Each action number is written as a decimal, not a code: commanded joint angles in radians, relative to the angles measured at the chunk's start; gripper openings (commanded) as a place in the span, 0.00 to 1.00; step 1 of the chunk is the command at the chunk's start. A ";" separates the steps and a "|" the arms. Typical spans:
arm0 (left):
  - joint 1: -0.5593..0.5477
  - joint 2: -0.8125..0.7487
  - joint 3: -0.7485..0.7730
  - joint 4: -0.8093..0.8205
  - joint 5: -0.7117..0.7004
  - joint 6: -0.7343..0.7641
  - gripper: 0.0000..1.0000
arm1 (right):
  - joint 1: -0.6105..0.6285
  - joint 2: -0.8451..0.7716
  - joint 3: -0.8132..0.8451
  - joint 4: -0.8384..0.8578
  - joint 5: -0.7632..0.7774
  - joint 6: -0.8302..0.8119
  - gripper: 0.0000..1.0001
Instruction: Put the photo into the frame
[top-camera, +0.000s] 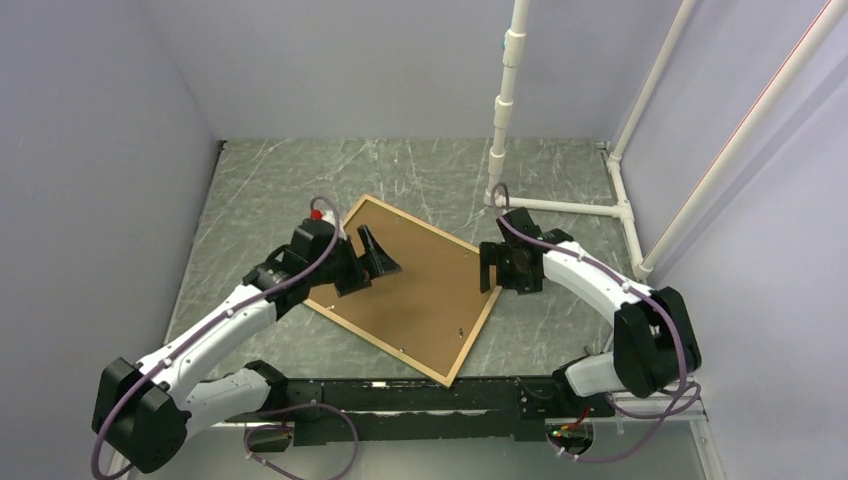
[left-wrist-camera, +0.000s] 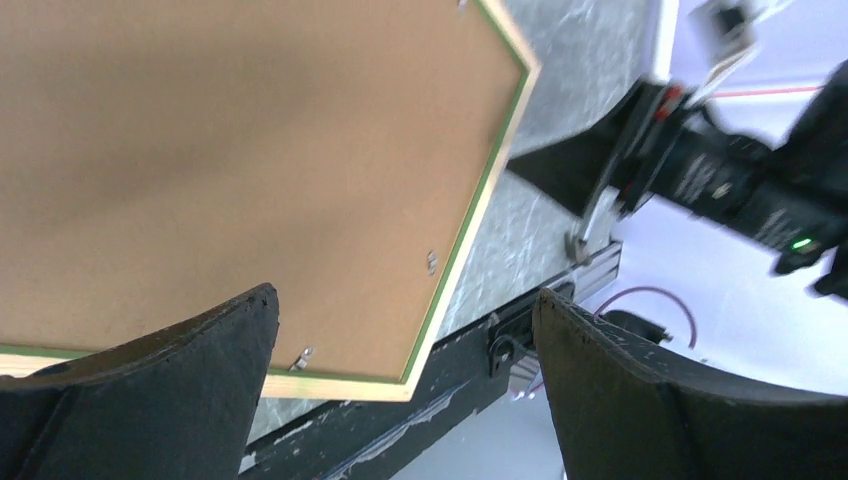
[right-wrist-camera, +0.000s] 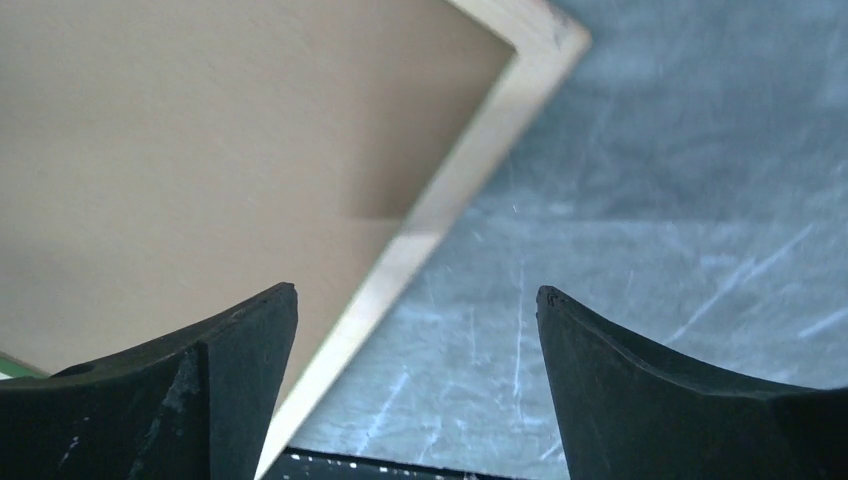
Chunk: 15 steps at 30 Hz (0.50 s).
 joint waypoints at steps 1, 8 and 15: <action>0.069 -0.024 0.154 -0.058 0.025 0.076 1.00 | -0.015 -0.097 -0.111 0.045 -0.066 0.043 0.88; 0.107 0.024 0.276 -0.113 0.044 0.097 0.99 | -0.015 -0.035 -0.200 0.175 -0.192 0.087 0.69; 0.118 0.007 0.241 -0.151 0.009 0.103 0.99 | -0.001 0.043 -0.174 0.210 -0.182 0.063 0.53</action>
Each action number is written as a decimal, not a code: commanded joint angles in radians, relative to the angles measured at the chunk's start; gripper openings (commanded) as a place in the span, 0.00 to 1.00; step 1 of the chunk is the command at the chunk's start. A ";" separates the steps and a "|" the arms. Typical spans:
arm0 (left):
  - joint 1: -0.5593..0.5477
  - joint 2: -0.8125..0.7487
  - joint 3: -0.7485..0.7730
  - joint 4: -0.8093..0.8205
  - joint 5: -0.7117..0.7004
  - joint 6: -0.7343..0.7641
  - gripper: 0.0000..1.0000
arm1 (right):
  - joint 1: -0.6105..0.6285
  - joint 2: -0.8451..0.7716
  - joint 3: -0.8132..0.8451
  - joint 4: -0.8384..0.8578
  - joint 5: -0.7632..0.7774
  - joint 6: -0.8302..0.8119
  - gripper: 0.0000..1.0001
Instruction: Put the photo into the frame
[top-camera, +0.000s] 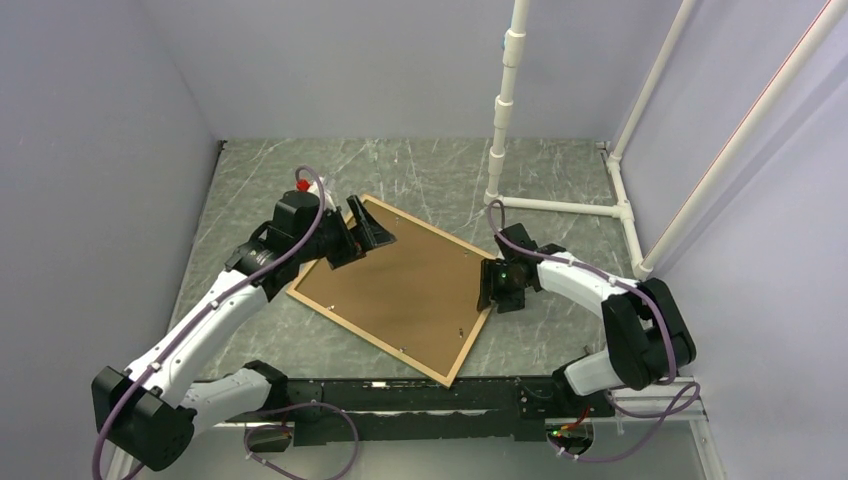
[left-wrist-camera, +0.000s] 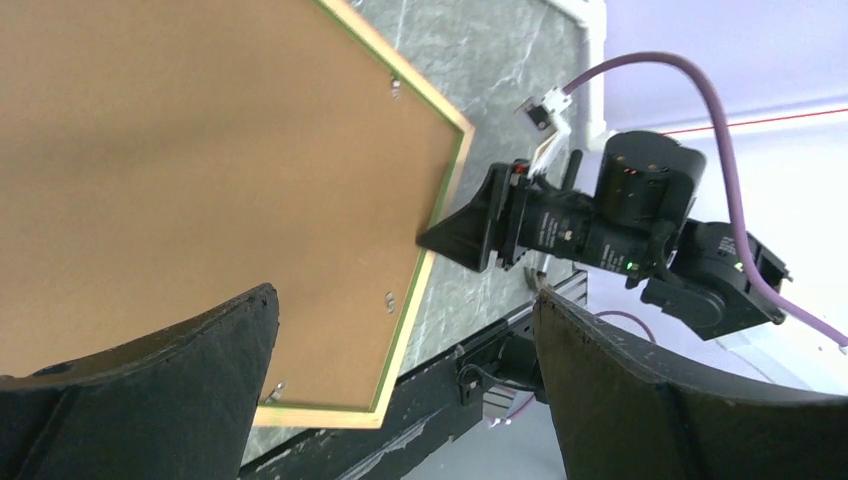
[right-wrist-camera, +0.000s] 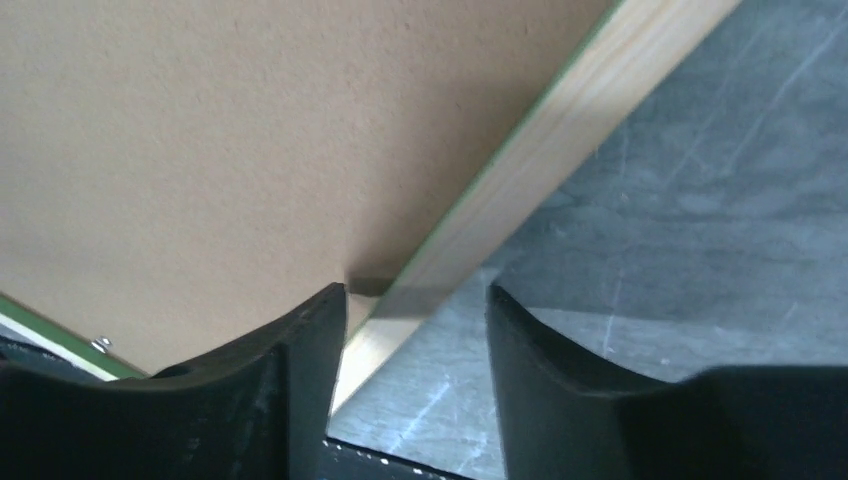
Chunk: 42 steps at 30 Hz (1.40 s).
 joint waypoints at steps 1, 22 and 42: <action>0.017 -0.017 -0.007 -0.066 -0.024 0.033 0.99 | 0.019 0.058 0.023 0.077 0.014 -0.011 0.45; 0.284 -0.096 -0.178 -0.351 -0.227 0.206 0.99 | 0.040 0.246 0.301 -0.036 0.436 -0.110 0.19; 0.349 0.094 -0.417 -0.147 -0.220 0.256 0.99 | 0.028 0.069 0.084 0.052 0.006 -0.038 1.00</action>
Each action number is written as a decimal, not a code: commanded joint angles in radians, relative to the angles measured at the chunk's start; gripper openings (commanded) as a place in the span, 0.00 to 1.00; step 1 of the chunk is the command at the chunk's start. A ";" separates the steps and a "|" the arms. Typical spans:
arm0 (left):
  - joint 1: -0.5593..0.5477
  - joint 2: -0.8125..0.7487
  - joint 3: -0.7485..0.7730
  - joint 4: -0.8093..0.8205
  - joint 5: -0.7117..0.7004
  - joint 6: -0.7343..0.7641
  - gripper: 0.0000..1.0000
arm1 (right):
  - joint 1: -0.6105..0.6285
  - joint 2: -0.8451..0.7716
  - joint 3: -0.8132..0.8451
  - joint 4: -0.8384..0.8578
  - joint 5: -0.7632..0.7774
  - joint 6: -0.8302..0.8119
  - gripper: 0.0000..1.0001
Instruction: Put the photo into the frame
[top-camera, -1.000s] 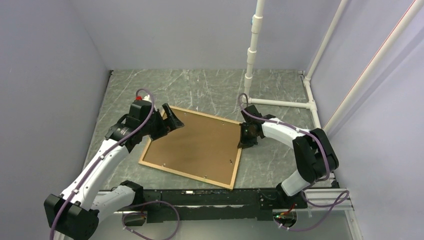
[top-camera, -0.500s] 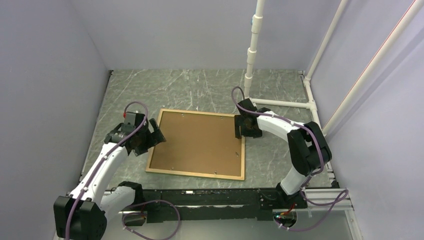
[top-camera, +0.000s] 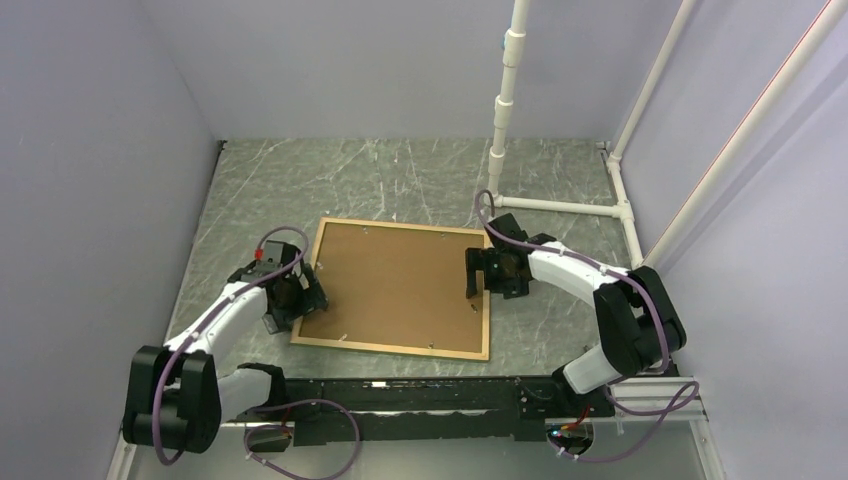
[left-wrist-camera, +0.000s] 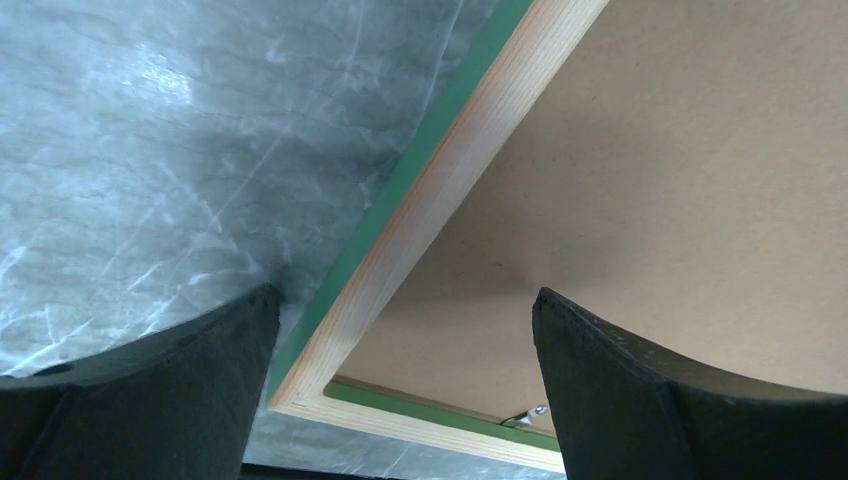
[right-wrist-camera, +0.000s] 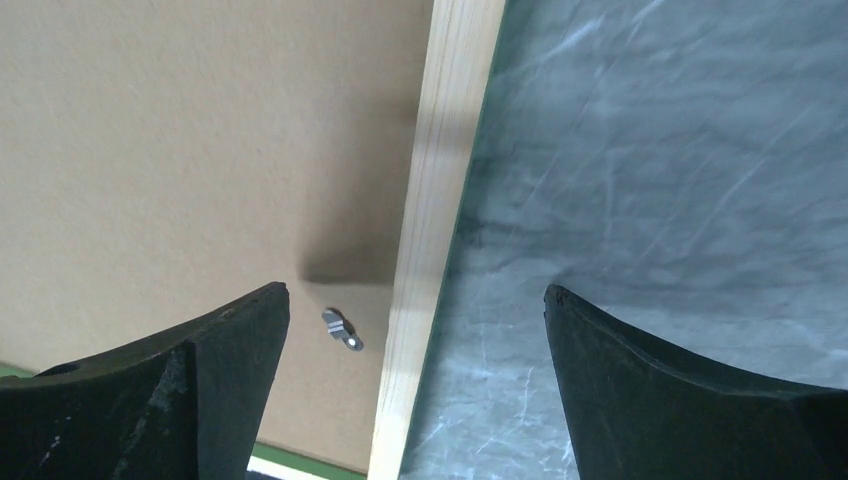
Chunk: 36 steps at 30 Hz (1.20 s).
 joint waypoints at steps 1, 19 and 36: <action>0.005 0.042 -0.031 0.104 0.116 0.016 0.98 | -0.005 -0.010 -0.043 0.038 -0.123 0.014 1.00; -0.018 -0.230 -0.204 0.075 0.255 -0.158 0.71 | -0.012 0.086 0.090 -0.034 -0.035 -0.045 1.00; -0.048 -0.115 -0.060 -0.088 0.048 -0.137 0.92 | 0.003 0.117 0.132 -0.067 0.058 -0.064 0.98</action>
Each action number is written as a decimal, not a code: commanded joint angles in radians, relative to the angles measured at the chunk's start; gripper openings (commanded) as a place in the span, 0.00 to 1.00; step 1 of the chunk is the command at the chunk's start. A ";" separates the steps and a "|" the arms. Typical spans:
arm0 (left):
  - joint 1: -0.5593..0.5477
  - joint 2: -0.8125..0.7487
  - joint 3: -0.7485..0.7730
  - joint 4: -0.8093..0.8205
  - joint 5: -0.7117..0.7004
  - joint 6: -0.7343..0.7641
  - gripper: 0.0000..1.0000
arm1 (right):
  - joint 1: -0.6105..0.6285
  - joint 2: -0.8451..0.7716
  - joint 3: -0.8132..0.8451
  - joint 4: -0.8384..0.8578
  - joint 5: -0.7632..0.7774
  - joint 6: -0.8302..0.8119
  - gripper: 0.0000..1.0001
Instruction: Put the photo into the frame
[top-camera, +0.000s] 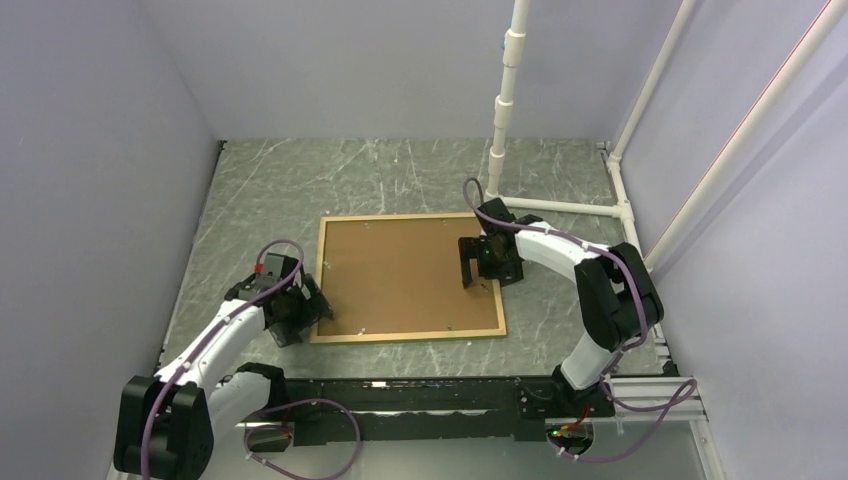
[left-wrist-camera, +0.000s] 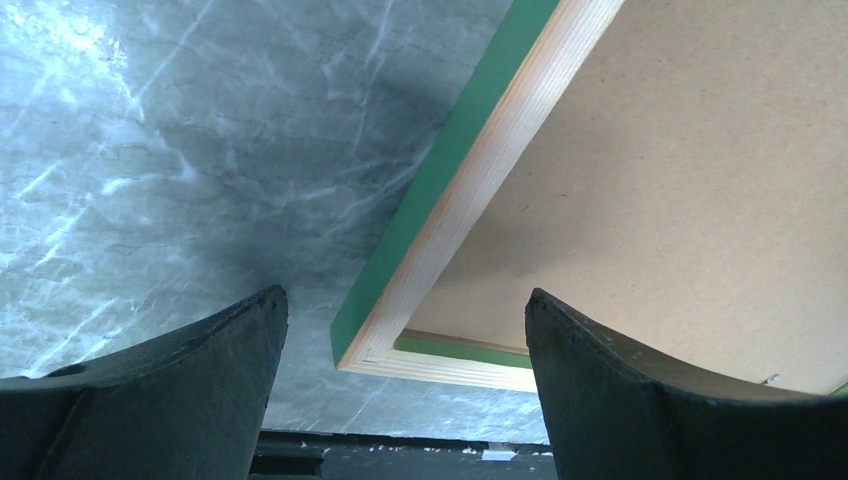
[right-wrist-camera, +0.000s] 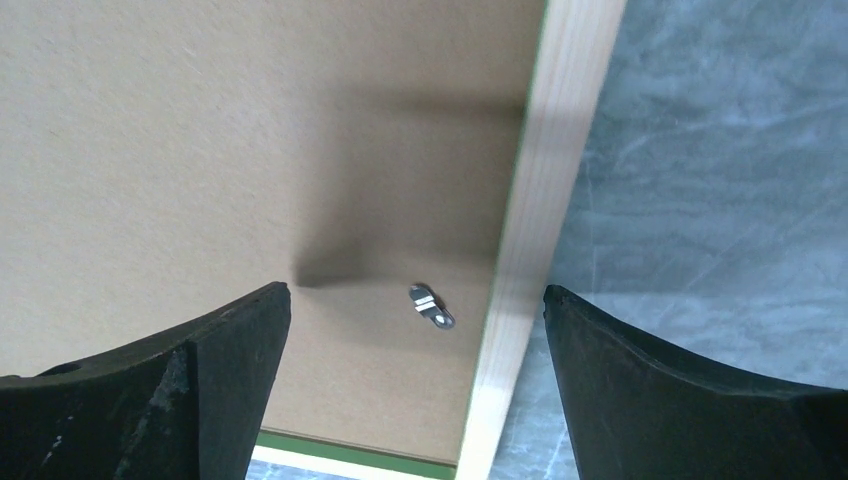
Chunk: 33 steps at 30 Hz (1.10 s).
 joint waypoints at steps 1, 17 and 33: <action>-0.003 0.017 0.021 -0.052 -0.059 0.005 0.93 | 0.008 -0.066 -0.065 0.006 0.087 0.002 0.97; -0.003 0.050 0.020 -0.017 -0.059 0.033 0.92 | -0.016 -0.031 -0.058 0.023 0.162 0.051 0.59; -0.003 0.062 0.028 0.004 -0.059 0.044 0.91 | -0.037 -0.054 -0.074 0.052 0.127 0.056 0.00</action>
